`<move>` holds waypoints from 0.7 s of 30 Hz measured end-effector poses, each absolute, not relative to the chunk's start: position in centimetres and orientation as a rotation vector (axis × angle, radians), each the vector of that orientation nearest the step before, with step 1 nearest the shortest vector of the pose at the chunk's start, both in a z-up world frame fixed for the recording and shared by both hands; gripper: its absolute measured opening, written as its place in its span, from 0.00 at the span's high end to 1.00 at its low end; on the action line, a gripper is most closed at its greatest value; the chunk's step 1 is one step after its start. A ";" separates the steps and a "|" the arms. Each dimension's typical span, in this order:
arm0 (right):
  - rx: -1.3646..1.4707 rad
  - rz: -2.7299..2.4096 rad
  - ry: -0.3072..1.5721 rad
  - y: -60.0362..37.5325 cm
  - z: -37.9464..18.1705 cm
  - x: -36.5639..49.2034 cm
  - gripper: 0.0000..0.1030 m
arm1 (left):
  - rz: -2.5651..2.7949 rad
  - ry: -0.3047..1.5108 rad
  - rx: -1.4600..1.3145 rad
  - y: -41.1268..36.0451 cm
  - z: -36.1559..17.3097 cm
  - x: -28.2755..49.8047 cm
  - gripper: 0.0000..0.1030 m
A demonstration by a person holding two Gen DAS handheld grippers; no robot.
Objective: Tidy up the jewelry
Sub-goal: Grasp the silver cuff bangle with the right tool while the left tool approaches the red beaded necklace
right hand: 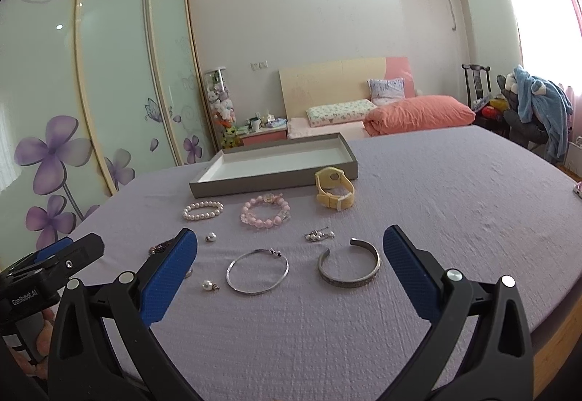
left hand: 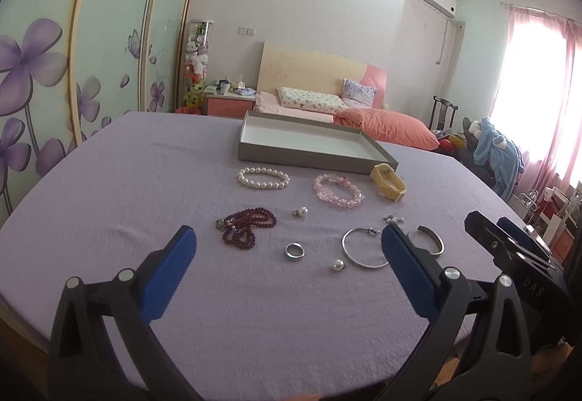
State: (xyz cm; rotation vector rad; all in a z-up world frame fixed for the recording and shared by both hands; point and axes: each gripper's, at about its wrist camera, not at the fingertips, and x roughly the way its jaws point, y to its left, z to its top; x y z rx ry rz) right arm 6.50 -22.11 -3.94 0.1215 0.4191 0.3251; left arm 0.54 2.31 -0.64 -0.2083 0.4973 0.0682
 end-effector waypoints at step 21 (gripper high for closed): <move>-0.005 0.171 0.834 -22.5 -9.7 15.2 0.01 | 0.124 0.688 -0.251 5.8 -5.4 4.5 0.02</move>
